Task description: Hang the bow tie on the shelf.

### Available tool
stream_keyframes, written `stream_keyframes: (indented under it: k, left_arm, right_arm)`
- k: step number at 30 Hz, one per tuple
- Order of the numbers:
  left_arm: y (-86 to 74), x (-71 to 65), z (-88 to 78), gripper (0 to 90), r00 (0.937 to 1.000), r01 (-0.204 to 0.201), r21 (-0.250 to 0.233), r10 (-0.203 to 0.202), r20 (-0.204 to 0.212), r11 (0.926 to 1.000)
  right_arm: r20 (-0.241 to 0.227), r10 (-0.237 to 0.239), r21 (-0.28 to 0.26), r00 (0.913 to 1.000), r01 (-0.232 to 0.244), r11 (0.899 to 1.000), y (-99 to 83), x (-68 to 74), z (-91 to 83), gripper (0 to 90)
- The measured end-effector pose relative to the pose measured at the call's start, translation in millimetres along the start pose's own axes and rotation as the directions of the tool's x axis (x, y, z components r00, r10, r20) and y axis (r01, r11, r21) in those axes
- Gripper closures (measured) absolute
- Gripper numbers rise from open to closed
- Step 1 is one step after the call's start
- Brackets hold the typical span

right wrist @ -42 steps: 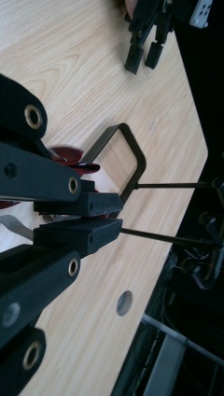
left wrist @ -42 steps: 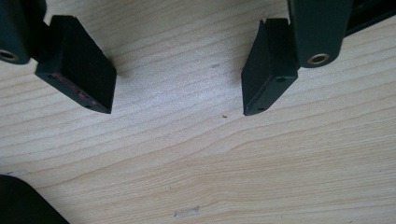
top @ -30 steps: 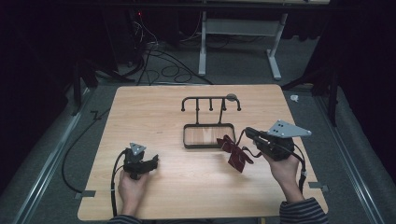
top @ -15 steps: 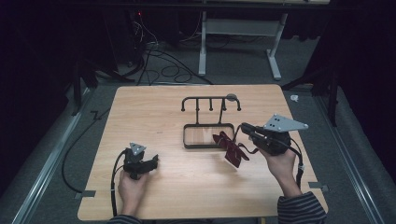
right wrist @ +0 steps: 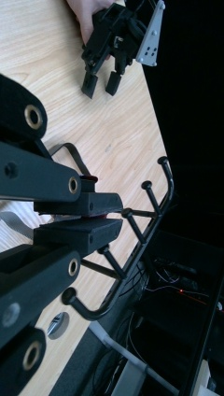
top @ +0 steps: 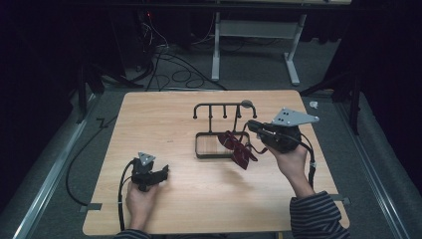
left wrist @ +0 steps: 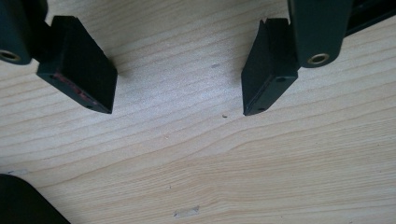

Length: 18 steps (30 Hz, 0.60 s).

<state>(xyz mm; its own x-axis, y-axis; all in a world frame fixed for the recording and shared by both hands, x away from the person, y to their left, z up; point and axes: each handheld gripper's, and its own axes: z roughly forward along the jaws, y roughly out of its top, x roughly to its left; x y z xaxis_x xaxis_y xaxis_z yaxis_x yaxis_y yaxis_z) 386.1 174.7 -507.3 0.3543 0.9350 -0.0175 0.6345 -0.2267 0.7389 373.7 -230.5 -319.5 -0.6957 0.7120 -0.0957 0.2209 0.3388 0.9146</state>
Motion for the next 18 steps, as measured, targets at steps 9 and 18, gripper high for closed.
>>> stream_keyframes:
  k: [9,18]
  left_arm:
    - [-0.1,0.3,0.0,27.0,1.0,0.007,-0.004,-0.007,0.004,1.0]
    - [-0.1,0.6,-0.2,27.0,1.0,0.008,-0.002,-0.008,0.006,1.0]
  right_arm:
    - [0.0,0.013,0.013,0.9999,-0.013,1.0,10.0,-8.0,18.0,87.3]
    - [0.0,0.034,0.021,0.9994,-0.034,0.999,18.2,-16.9,33.2,87.3]
